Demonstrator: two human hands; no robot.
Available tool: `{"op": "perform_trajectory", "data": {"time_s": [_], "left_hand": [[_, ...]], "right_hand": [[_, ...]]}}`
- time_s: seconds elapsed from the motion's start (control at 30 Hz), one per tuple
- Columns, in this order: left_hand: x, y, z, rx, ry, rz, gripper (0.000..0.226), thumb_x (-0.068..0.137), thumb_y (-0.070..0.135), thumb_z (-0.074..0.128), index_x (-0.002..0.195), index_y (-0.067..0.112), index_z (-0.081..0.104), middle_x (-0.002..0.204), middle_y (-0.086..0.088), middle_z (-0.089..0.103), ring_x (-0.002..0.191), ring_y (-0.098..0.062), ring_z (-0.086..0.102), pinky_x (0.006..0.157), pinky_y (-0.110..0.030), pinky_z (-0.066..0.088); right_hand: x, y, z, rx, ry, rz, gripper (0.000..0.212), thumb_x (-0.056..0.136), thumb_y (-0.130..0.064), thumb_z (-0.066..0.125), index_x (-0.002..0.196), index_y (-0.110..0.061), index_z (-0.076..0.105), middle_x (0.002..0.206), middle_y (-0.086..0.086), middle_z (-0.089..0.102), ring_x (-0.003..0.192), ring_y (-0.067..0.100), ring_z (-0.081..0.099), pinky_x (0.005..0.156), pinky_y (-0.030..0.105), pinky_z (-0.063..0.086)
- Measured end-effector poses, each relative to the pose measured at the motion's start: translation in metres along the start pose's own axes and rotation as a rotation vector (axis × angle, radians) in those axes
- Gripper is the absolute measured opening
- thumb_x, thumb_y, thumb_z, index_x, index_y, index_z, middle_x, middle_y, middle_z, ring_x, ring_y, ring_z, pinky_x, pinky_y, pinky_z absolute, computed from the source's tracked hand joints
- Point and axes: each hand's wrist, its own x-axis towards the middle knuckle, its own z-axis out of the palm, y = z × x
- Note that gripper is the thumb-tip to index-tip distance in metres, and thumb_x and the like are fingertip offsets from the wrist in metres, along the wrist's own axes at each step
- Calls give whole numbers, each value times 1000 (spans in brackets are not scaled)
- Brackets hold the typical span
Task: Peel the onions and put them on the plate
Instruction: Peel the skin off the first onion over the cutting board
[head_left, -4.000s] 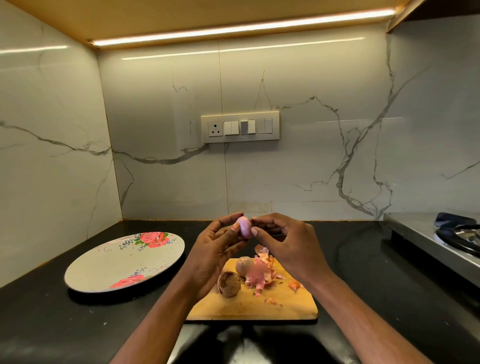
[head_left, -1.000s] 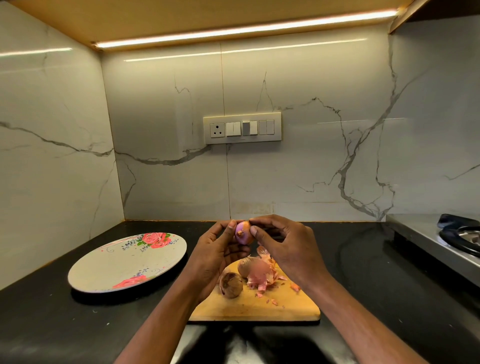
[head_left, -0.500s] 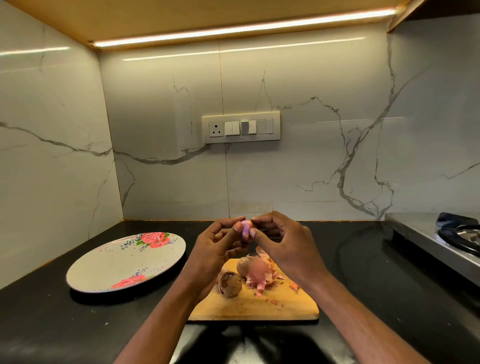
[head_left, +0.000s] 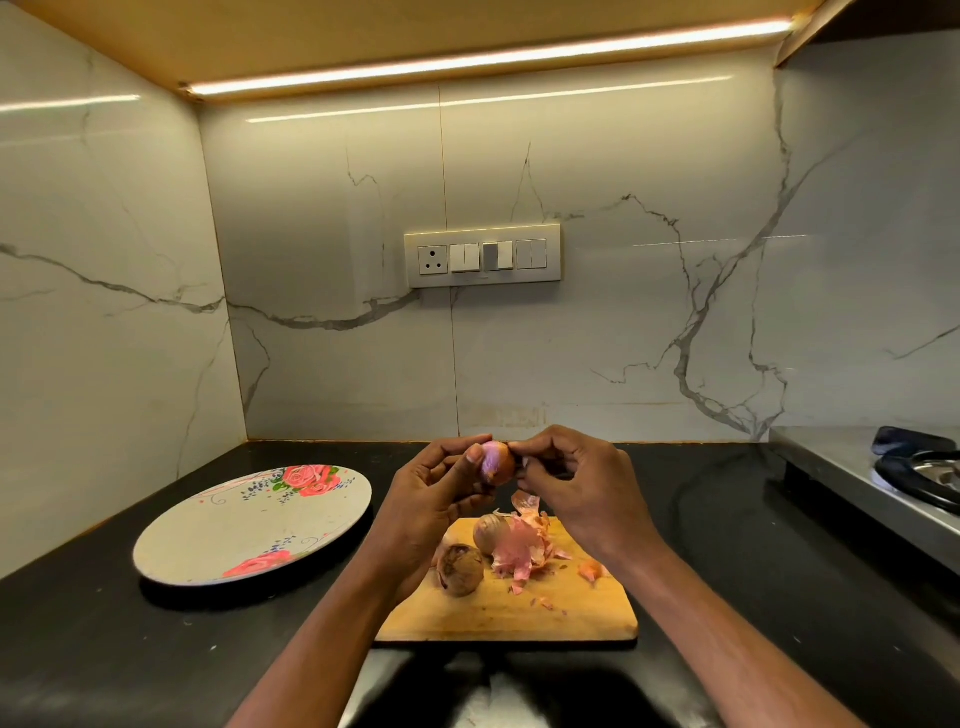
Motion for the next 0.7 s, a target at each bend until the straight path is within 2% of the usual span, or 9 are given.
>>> {"op": "perform_trajectory", "data": {"time_s": [0.1, 0.2, 0.27, 0.5, 0.6, 0.7], "left_hand": [[0, -1, 0, -9, 5, -4, 36, 85, 29, 64, 119, 18, 69, 113, -5, 72, 103, -22, 71, 85, -31, 59], [0, 0, 0, -7, 8, 8, 38, 84, 30, 64, 119, 17, 68, 111, -4, 74, 102, -20, 71, 83, -31, 58], [0, 1, 1, 0, 9, 14, 40, 82, 30, 66, 119, 17, 68, 109, -4, 75, 101, -19, 72, 81, -29, 58], [0, 0, 1, 38, 2, 20, 39, 82, 31, 66, 119, 16, 68, 109, -4, 74, 99, -18, 72, 79, -28, 58], [0, 0, 1, 33, -8, 15, 38, 83, 32, 65, 118, 17, 68, 107, -2, 75, 99, -18, 72, 78, -27, 57], [0, 1, 2, 20, 5, 13, 38, 82, 31, 66, 117, 18, 68, 106, -3, 75, 98, -19, 72, 77, -26, 58]], "right_hand": [[0, 1, -1, 10, -17, 0, 17, 91, -13, 72, 105, -22, 76, 95, -11, 74, 89, -1, 70, 81, 23, 60], [-1, -2, 1, 10, -41, -14, 20, 88, -31, 75, 107, -25, 75, 96, -15, 74, 90, -5, 69, 78, 15, 57], [-1, -4, 2, 11, -45, -14, 24, 85, -36, 76, 107, -25, 74, 95, -16, 73, 90, -6, 68, 75, 11, 55], [-3, -3, 3, -35, -17, -31, 15, 87, -24, 77, 101, -23, 73, 90, -16, 73, 87, -7, 68, 71, 8, 53], [-1, 0, 1, -74, 25, -40, 13, 89, -15, 74, 99, -24, 75, 89, -13, 74, 86, -4, 68, 74, 12, 56], [0, 0, 0, -58, 1, -30, 14, 91, -17, 72, 103, -23, 75, 92, -14, 74, 88, -5, 69, 77, 12, 56]]}}
